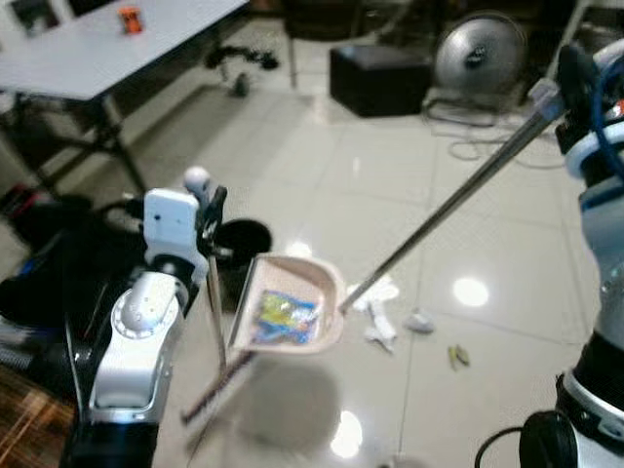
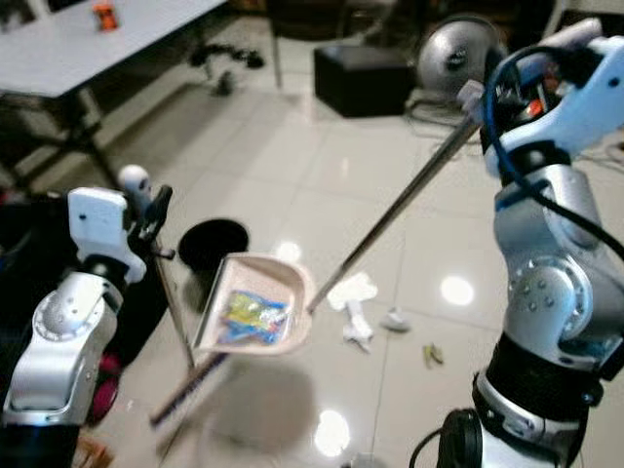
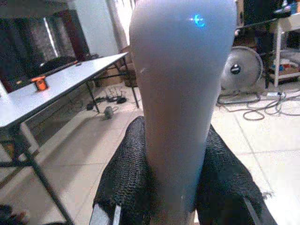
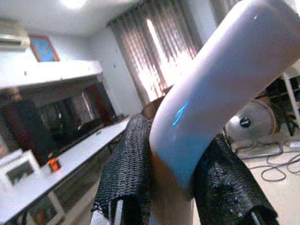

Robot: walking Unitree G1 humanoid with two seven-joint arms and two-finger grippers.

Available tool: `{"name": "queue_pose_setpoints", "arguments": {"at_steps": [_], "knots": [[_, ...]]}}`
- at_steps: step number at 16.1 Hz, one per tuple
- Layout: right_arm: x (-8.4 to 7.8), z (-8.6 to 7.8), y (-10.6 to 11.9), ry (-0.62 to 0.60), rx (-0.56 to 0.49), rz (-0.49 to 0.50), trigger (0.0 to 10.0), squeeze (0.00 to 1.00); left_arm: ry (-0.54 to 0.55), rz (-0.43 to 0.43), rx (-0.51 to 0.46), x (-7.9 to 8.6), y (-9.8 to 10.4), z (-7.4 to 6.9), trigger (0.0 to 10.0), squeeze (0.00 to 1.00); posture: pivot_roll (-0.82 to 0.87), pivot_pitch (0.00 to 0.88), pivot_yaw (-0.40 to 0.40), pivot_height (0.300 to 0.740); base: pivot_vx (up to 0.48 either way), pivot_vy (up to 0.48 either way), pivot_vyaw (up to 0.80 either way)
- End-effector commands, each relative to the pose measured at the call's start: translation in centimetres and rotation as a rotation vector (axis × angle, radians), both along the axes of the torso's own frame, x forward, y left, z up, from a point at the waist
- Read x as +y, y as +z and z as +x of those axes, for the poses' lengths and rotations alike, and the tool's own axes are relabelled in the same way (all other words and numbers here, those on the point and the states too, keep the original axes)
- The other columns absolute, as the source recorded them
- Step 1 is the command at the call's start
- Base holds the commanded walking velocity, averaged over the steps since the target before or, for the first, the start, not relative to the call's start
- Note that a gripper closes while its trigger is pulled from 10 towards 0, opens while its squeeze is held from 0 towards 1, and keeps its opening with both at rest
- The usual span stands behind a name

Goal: Sweep floor

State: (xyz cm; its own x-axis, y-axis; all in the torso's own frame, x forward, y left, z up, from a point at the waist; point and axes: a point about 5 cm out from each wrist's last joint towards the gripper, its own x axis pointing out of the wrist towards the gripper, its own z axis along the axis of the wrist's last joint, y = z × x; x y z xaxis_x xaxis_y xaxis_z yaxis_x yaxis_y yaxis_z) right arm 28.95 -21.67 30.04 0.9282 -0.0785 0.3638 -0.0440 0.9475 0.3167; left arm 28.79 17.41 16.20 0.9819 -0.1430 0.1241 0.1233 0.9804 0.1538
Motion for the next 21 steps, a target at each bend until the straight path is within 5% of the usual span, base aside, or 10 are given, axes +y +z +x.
{"name": "queue_pose_setpoints", "arguments": {"at_steps": [1, 13, 21], "knots": [[-0.4, -0.4, 1.2, -0.016, -0.045, -0.007, 10.0, 0.0, -0.01, -0.006, -0.034, -0.4, 0.8, -0.3, 10.0, 0.0, -0.08, 0.013, 0.056, 0.74, 0.446, 0.0, 0.0], [1.5, 0.9, 1.5, 0.085, -0.039, 0.069, 10.0, 0.0, 0.085, 0.015, 0.0, 1.1, 0.4, -1.6, 10.0, 0.0, -0.04, 0.013, 0.013, 0.74, 0.446, 0.0, 0.0], [1.4, 1.1, 1.7, 0.084, -0.044, 0.106, 10.0, 0.0, 0.104, 0.029, 0.013, 1.7, 0.3, -1.7, 10.0, 0.0, -0.04, 0.009, 0.019, 0.74, 0.447, 0.0, 0.69]]}}
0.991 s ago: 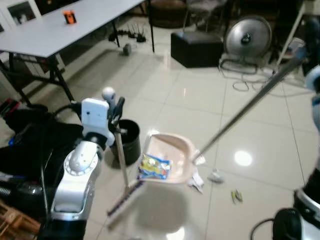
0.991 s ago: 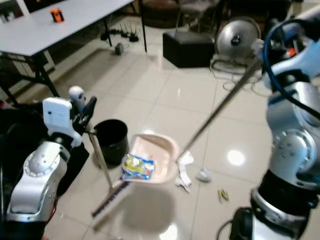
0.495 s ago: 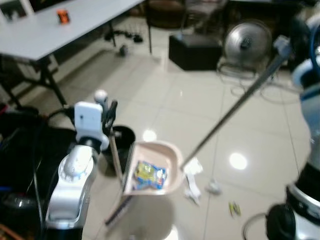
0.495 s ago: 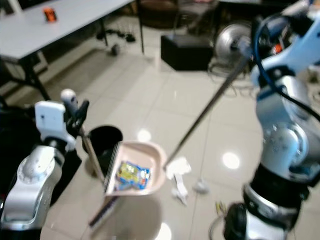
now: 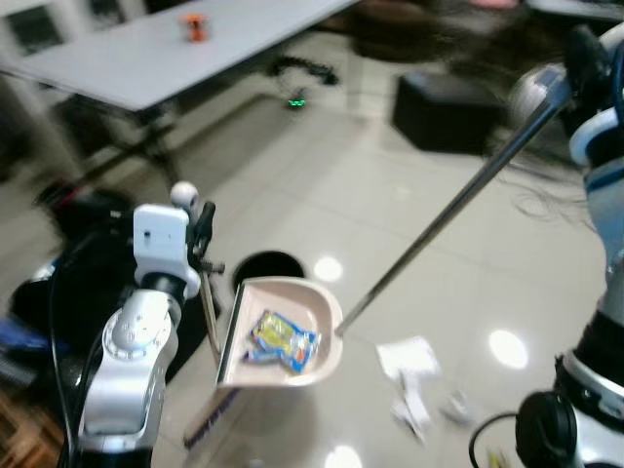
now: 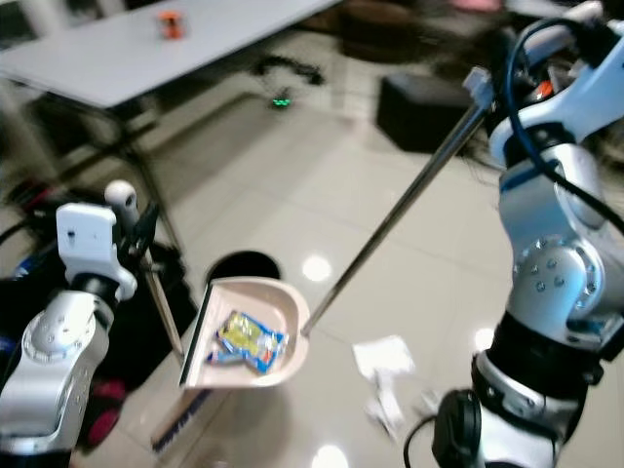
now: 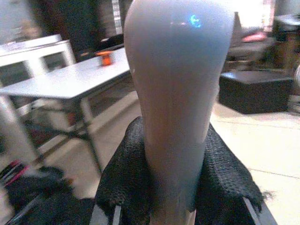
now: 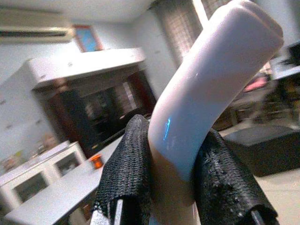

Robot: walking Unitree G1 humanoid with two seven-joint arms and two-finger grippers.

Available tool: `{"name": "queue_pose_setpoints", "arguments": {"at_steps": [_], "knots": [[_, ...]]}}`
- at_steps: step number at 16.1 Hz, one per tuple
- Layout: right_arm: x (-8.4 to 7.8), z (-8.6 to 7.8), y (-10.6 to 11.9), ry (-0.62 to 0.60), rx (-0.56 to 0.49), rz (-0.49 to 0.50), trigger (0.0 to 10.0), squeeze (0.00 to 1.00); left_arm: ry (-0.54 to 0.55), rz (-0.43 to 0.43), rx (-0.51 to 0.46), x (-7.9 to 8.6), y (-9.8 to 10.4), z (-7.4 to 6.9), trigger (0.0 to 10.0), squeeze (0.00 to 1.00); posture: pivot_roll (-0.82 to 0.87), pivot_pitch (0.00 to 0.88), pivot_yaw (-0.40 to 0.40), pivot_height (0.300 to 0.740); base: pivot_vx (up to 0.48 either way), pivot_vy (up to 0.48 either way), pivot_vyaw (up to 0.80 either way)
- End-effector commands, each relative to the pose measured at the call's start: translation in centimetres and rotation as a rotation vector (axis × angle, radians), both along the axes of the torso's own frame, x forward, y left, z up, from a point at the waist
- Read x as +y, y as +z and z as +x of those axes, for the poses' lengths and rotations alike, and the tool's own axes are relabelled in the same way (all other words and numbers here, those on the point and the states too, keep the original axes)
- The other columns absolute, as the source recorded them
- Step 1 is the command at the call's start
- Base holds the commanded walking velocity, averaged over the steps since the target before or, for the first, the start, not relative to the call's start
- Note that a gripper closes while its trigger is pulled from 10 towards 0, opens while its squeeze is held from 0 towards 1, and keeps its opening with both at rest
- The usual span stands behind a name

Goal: Sweep floor

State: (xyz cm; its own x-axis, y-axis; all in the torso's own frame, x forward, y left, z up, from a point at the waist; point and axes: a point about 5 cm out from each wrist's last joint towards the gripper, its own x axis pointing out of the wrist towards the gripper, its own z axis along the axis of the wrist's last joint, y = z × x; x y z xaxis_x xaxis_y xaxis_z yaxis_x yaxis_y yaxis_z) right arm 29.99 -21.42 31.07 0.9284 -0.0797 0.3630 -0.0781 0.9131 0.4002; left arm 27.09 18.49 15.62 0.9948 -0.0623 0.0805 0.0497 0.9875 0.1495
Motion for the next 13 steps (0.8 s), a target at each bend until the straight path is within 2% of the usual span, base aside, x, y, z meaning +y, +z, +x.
{"name": "queue_pose_setpoints", "arguments": {"at_steps": [1, 9, 12, 13], "knots": [[1.1, 0.0, 0.8, 0.042, -0.044, 0.024, 10.0, 0.0, 0.021, 0.031, -0.031, 0.5, 0.8, 0.1, 10.0, 0.0, -0.04, 0.008, 0.019, 0.74, 0.442, 0.0, 0.0], [-0.4, -0.6, 1.1, -0.043, -0.031, -0.023, 10.0, 0.0, -0.013, 0.024, -0.026, -0.5, 0.5, 0.5, 10.0, 0.0, -0.07, 0.003, 0.035, 0.74, 0.446, 0.0, 0.0], [-0.6, -0.8, 1.3, -0.046, -0.039, -0.023, 10.0, 0.0, -0.022, 0.023, -0.027, -0.7, 0.5, 0.6, 10.0, 0.0, -0.07, 0.002, 0.038, 0.74, 0.446, 0.0, -0.71], [-0.6, -0.9, 1.2, -0.05, -0.038, -0.026, 10.0, 0.0, -0.025, 0.023, -0.028, -0.7, 0.5, 0.6, 10.0, 0.0, -0.07, 0.002, 0.038, 0.74, 0.446, 0.0, 0.0]]}}
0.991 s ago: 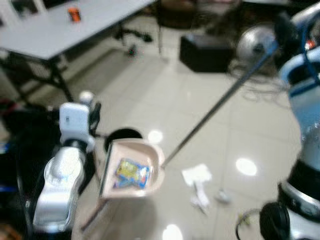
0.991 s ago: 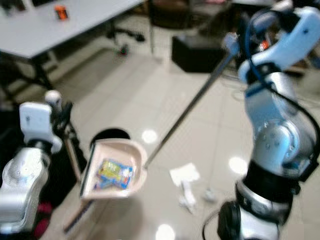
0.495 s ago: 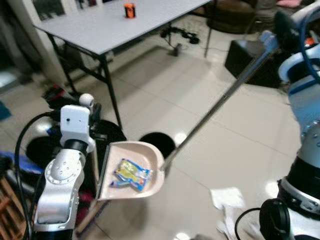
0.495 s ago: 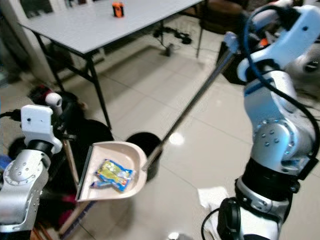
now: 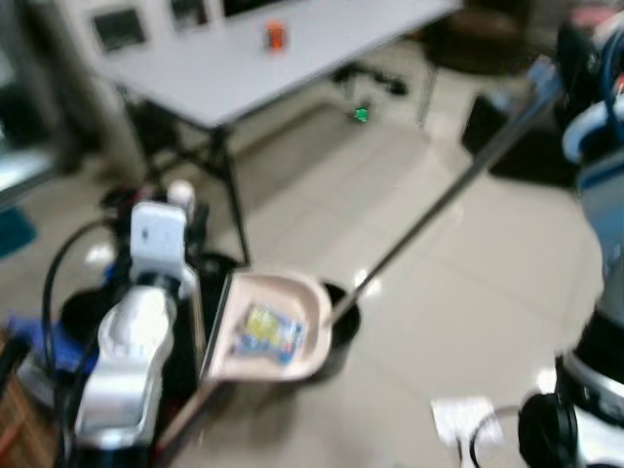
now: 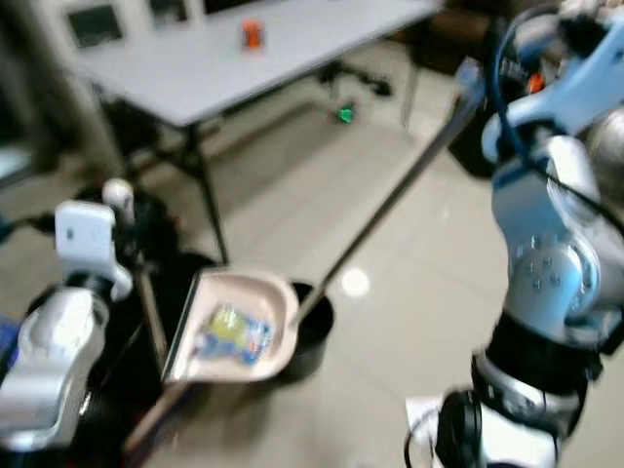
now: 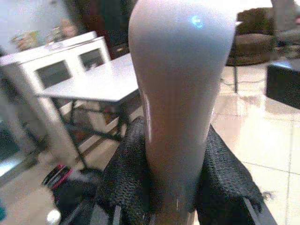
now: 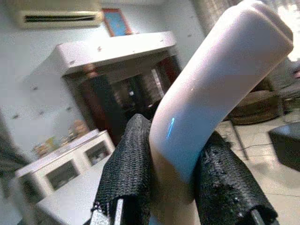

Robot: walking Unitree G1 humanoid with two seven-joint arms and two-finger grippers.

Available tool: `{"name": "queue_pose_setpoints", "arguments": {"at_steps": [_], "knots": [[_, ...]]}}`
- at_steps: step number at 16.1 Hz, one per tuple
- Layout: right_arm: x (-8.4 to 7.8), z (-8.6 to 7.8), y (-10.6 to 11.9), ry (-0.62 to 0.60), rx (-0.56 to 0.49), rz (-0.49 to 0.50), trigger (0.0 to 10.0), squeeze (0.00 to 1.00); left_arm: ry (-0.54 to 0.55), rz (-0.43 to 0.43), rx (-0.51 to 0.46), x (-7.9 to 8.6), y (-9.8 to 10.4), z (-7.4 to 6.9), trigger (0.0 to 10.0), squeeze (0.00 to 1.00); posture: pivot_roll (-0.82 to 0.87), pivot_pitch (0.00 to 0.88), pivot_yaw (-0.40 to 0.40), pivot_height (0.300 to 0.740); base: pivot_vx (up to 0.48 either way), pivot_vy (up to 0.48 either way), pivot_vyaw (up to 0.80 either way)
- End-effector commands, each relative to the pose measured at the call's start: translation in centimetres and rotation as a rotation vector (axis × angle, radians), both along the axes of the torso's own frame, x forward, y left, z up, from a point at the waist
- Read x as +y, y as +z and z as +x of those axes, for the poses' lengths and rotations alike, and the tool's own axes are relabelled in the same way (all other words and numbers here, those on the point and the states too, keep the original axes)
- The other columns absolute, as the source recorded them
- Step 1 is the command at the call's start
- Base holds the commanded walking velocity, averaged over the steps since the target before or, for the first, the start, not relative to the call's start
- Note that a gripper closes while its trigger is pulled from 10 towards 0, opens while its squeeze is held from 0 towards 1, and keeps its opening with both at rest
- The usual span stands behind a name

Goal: Sweep floor

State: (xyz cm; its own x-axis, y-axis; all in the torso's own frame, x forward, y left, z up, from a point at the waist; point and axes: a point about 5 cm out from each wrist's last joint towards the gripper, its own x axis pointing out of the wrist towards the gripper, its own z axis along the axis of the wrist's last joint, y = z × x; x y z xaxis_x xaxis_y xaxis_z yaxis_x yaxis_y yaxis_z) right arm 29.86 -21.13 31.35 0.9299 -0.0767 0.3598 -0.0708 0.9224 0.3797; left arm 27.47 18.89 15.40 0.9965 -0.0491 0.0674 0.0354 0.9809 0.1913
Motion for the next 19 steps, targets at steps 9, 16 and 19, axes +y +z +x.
{"name": "queue_pose_setpoints", "arguments": {"at_steps": [9, 16, 19], "knots": [[-1.6, -0.2, 0.0, -0.101, -0.007, -0.086, 10.0, 0.0, 0.065, 0.063, 0.045, 0.7, -0.9, -0.3, 10.0, 0.0, -0.07, 0.0, 0.034, 0.74, 0.09, 0.0, 0.0], [-0.2, 2.6, -1.2, -0.157, -0.08, -0.237, 10.0, 0.0, 0.06, 0.056, 0.079, 0.2, -1.6, -0.8, 10.0, 0.0, -0.05, 0.005, 0.024, 0.74, 0.0, 0.0, 0.0], [1.9, 4.1, -1.3, -0.113, -0.166, -0.306, 10.0, 0.0, 0.053, 0.058, 0.085, 0.1, -1.6, -1.0, 10.0, 0.0, -0.04, 0.022, 0.02, 0.74, 0.0, 0.0, 0.0]]}}
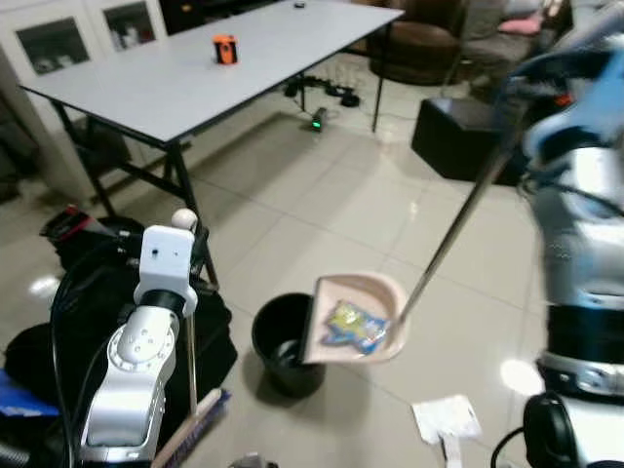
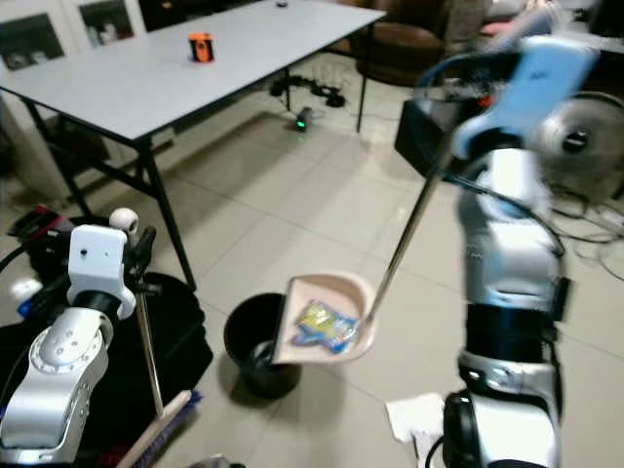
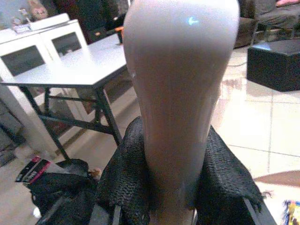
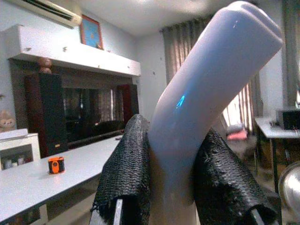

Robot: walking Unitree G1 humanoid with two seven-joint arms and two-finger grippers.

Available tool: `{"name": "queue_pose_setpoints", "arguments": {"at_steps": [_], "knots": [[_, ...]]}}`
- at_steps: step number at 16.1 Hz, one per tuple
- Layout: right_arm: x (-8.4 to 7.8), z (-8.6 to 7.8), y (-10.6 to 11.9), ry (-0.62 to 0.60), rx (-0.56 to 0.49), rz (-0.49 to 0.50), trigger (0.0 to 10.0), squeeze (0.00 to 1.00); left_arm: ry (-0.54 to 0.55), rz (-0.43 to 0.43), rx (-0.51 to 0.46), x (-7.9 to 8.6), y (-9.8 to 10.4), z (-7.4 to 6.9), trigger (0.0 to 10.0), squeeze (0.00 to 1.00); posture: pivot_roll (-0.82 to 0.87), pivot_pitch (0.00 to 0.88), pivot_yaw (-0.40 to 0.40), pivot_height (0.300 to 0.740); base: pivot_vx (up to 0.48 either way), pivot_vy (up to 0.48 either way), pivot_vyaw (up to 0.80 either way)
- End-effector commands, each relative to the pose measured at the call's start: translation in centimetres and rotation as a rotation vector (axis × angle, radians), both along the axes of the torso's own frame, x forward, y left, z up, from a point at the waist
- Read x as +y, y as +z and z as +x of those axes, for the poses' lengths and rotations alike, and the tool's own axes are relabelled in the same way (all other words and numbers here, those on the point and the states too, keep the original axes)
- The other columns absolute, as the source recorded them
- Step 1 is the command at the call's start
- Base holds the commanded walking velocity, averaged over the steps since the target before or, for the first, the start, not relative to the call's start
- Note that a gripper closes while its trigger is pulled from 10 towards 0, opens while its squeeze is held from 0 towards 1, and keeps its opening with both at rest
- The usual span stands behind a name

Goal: Sweep floor

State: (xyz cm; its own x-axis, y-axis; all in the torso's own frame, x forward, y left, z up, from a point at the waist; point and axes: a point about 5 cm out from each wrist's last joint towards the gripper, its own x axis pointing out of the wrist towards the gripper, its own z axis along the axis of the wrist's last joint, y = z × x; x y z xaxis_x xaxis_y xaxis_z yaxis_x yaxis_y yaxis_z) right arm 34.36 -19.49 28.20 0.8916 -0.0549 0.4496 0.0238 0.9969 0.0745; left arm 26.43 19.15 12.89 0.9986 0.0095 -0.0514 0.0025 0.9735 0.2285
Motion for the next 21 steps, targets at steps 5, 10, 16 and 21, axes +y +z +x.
{"name": "queue_pose_setpoints", "arguments": {"at_steps": [5, 10, 16, 21], "knots": [[4.4, 0.8, 2.4, 0.151, -0.214, -0.109, 10.0, 0.0, 0.003, 0.025, -0.021, 0.1, 0.8, -0.5, 10.0, 0.0, -0.02, 0.043, 0.008, 0.74, 0.0, 0.0, 0.0], [7.9, 0.9, 1.5, 0.221, -0.299, -0.194, 10.0, 0.0, 0.006, 0.024, -0.015, 0.1, 1.0, -1.0, 10.0, 0.0, 0.0, 0.064, -0.001, 0.74, 0.0, 0.0, 0.0], [8.0, 1.7, 0.9, 0.124, -0.329, -0.137, 10.0, 0.0, 0.025, 0.026, 0.026, 1.2, 1.5, -3.6, 10.0, 0.0, 0.08, 0.176, 0.021, 0.74, 0.0, 0.0, 0.0], [6.8, 2.8, 1.7, 0.05, -0.344, -0.06, 10.0, 0.0, 0.045, 0.006, 0.035, 2.4, 2.7, -6.3, 10.0, 0.0, 0.15, 0.24, 0.041, 0.74, 0.0, 0.0, 0.0]]}}
